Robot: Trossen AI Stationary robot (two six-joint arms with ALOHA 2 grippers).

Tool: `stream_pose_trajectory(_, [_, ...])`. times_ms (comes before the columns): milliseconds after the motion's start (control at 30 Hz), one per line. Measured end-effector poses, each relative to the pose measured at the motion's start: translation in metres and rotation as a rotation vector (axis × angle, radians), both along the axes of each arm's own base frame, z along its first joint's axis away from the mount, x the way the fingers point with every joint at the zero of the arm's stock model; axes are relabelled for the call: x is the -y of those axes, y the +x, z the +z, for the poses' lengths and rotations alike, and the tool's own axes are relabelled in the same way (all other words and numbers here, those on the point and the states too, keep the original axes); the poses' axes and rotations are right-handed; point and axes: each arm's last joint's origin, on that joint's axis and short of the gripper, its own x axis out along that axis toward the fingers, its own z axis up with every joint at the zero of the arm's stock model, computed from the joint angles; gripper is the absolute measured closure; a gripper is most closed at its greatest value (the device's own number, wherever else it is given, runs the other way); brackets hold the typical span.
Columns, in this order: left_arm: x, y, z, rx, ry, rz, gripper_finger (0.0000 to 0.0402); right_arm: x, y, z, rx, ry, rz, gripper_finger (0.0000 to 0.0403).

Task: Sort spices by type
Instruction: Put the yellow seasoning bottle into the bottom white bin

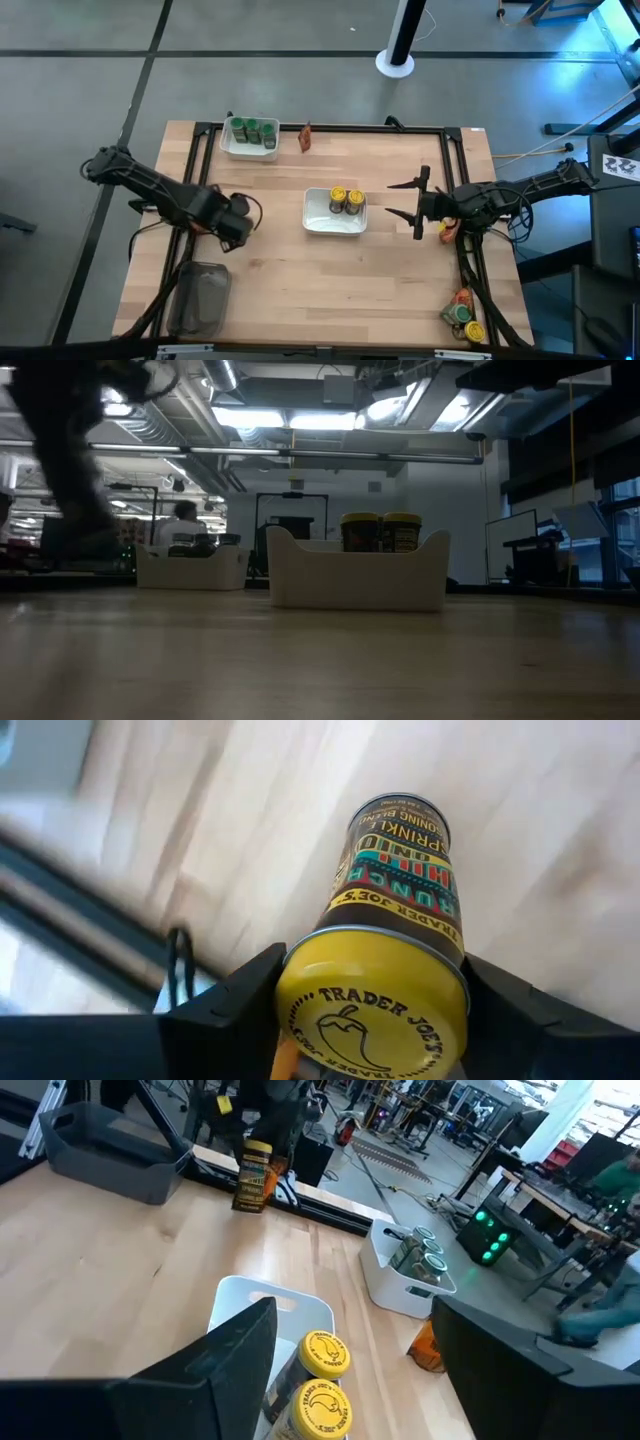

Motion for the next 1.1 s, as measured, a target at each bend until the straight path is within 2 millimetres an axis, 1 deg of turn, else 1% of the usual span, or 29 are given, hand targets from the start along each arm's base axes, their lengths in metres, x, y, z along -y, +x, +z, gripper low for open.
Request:
stream_pose_trajectory(233, [-0.007, 0.025, 0.022, 0.236, -0.033, 0.015, 0.0183, -0.002, 0.007, -0.005, -0.024, 0.044, -0.011, 0.0139])
stream_pose_trajectory(433, [-0.015, 0.046, 0.030, 0.417, -0.057, -0.014, 0.0182, -0.008, 0.025, -0.014, -0.040, 0.037, -0.011, 0.0139])
stream_pose_trajectory(533, [-0.020, 0.054, 0.033, 0.483, -0.056, -0.023, 0.0181, -0.011, 0.036, -0.018, -0.035, -0.003, -0.002, 0.0139])
stream_pose_trajectory(700, [-0.026, 0.064, 0.039, 0.582, -0.048, -0.044, 0.0181, -0.015, 0.051, -0.018, 0.037, -0.027, -0.003, 0.0139])
stream_pose_trajectory(867, [-0.027, 0.075, 0.044, 0.680, -0.034, -0.093, 0.0181, -0.018, 0.059, -0.016, 0.102, -0.023, 0.013, 0.0142])
stream_pose_trajectory(967, [-0.026, 0.082, 0.044, 0.704, -0.020, -0.131, 0.0181, -0.020, 0.063, -0.015, 0.133, -0.011, 0.027, 0.0165])
stream_pose_trajectory(1100, [-0.024, 0.095, 0.037, 0.713, -0.004, -0.170, 0.0180, -0.022, 0.068, -0.015, 0.163, 0.001, 0.056, 0.0224])
